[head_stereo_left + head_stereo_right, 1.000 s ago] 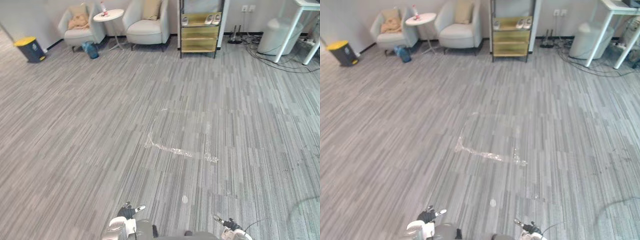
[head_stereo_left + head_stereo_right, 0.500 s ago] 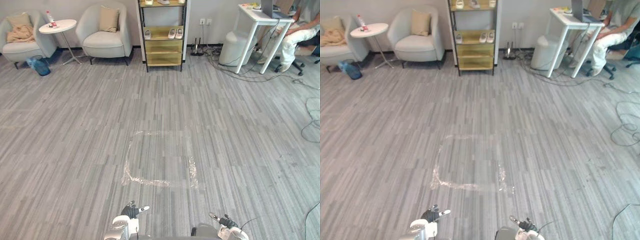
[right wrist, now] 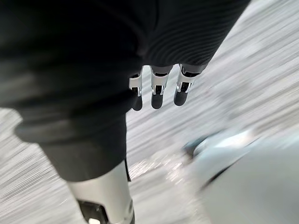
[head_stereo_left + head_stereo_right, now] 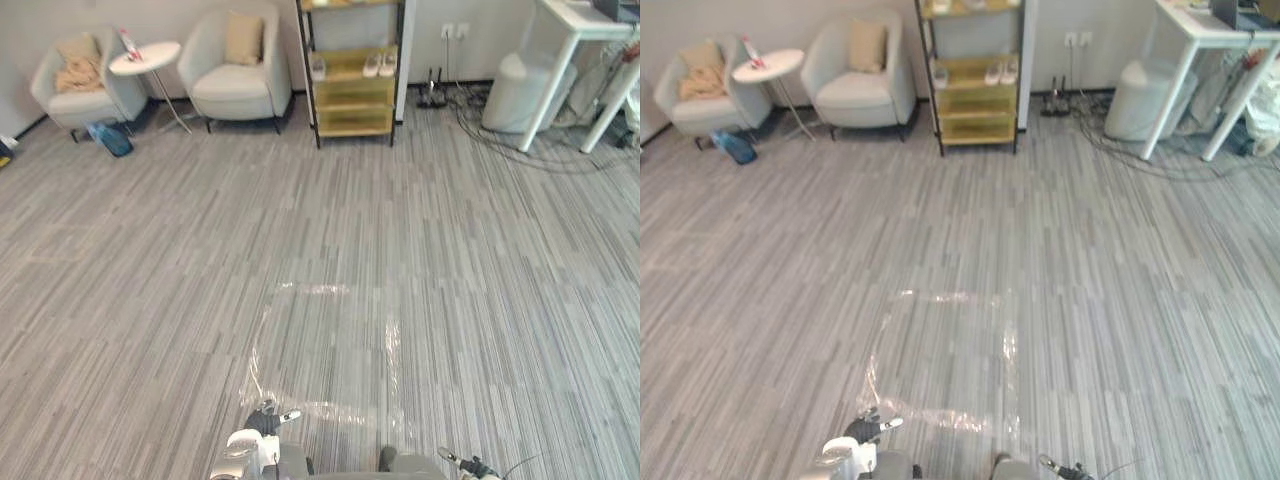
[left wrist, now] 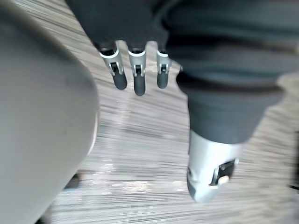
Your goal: Pick up cushions and gather them together orderly.
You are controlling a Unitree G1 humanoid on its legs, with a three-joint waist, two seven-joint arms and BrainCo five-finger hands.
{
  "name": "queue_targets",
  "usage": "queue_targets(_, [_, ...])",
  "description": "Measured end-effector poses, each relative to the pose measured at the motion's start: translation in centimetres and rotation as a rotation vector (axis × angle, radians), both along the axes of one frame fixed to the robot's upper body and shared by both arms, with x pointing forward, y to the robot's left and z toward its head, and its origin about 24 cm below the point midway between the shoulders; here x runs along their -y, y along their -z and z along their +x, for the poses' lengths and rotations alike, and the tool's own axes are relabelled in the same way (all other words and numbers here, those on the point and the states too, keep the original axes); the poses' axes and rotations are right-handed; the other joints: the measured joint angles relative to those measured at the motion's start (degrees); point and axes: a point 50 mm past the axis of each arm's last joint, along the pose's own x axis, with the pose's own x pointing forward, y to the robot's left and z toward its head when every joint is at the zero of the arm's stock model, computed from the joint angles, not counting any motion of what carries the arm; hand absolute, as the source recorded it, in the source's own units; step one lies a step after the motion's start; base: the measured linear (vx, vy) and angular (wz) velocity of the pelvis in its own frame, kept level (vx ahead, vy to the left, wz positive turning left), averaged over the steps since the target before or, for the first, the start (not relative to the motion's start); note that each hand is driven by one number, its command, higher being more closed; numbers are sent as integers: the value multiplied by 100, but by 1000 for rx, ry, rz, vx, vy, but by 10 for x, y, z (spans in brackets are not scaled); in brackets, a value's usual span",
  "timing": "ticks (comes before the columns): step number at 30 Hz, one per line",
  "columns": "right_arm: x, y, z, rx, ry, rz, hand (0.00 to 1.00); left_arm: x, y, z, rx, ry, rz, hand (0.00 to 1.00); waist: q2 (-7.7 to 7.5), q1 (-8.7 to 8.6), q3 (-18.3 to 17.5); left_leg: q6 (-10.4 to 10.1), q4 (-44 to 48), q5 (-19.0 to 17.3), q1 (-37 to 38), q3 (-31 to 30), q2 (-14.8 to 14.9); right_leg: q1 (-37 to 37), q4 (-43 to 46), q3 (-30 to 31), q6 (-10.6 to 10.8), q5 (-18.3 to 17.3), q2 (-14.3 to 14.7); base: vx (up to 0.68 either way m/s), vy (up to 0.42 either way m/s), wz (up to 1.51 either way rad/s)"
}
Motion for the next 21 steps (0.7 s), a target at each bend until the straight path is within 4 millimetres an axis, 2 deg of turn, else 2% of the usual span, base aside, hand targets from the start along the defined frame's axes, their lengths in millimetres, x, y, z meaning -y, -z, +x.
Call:
queue_targets(1, [-1,-1,2,8,-9,-2,0,0,0,0,0,1,0,0,18,3,-10,-40,-860,336,-87,-19,-108,130,-3,-70,68,-169,11,361,64,24])
queue_targets(2, [-1,0,-1,-3,-16,-4,0,1,0,0,-2,3,-1,0,57,13,-33,-77,-1223,558,-143,-103,-134,268,-4,-114,148,-323,66,444,92,22])
queue_targets(3, [-2,1,-5,-16,-29,-5,0,1,0,0,-2,2,-2,0,66,52,-48,2,-1277,944,-161,-125,-126,389,2,-109,235,-443,99,445,137,4])
queue_targets(4, [-2,2,-7,-23,-39,-6,0,0,0,0,-2,3,1,0,-4,77,-92,152,-1290,1306,-108,-89,-162,476,-7,-46,330,-550,62,513,145,-5])
queue_targets(5, [-7,3,-6,-24,-49,4,0,-3,1,-1,-6,3,8,0,-63,91,-163,425,-1285,1332,-58,-42,-299,593,9,3,398,-618,-57,658,155,-10])
queue_targets(6, [-14,5,-8,-28,-59,19,0,-4,1,-2,-11,4,10,0,-252,92,-269,559,-1170,1205,-25,80,-459,601,11,135,453,-642,-252,567,119,-6])
queue_targets(8, [-20,6,-6,-26,-77,34,0,-5,0,0,-7,6,12,0,-360,123,-320,690,-991,969,9,149,-593,606,213,388,508,-609,-393,478,144,-3])
queue_targets(9, [-23,6,-7,-26,-78,41,0,-5,1,-1,-10,11,7,0,-352,168,-356,739,-1019,773,210,143,-674,441,876,621,553,-624,-447,412,162,0])
queue_targets(10, [-22,6,-7,-25,-76,42,0,-2,1,-2,-12,25,-3,0,-313,182,-381,733,-1097,644,374,132,-686,129,1675,737,760,-585,-452,379,161,2])
queue_targets(11, [-23,6,-7,-22,-78,47,0,0,1,-2,-16,38,-4,0,-308,181,-387,742,-1185,598,550,92,-724,-181,2536,852,1052,-465,-461,364,139,23])
queue_targets(12, [-27,7,-9,-19,-78,55,0,1,1,-2,-19,47,-4,0,-341,136,-375,713,-1318,493,897,-80,-823,-714,3886,946,1284,-230,-540,362,121,35])
queue_targets(13, [-28,7,-10,-19,-77,57,0,2,1,-2,-19,47,-5,0,-349,115,-372,707,-1340,456,998,-120,-843,-825,4194,928,1265,-232,-561,353,78,41])
queue_targets(14, [-27,6,-11,-4,-74,52,0,1,2,-3,-24,44,-3,0,-346,89,-348,683,-1425,336,1327,-194,-851,-1124,4700,855,1130,-332,-575,390,34,28])
queue_targets(15, [-25,5,-8,4,-77,47,0,-1,3,-6,-37,46,3,0,-279,35,-294,665,-1572,292,1666,-263,-811,-1285,4593,646,977,-597,-604,316,21,25])
queue_targets(16, [-25,4,-7,6,-78,46,0,-2,4,-7,-42,46,4,0,-269,3,-297,666,-1623,287,1741,-278,-783,-1328,4471,559,909,-668,-607,331,-40,30])
queue_targets(17, [-25,4,-4,15,-80,47,0,-4,4,-8,-48,46,11,0,-252,-50,-292,639,-1737,243,1946,-356,-667,-1507,3841,293,732,-798,-533,256,-95,30])
queue_targets(18, [-26,4,-2,18,-79,49,0,-6,4,-7,-45,48,16,0,-241,-65,-290,593,-1729,148,2000,-428,-523,-1622,3019,243,631,-753,-329,311,-131,28])
queue_targets(19, [-26,4,-1,18,-77,51,0,-6,4,-7,-46,50,18,0,-242,-65,-288,559,-1722,104,2011,-440,-465,-1641,2651,275,592,-694,-231,277,-169,25])
queue_targets(20, [-28,5,-2,15,-74,57,0,-12,5,-10,-59,52,33,0,-277,-69,-289,462,-1683,-2,2030,-525,-368,-1610,1497,508,578,-278,33,235,-157,21])
queue_targets(21, [-29,5,-3,11,-73,60,0,-14,6,-11,-64,55,39,0,-331,-85,-296,416,-1665,-42,2034,-578,-391,-1578,1093,610,567,-48,70,246,-167,44])
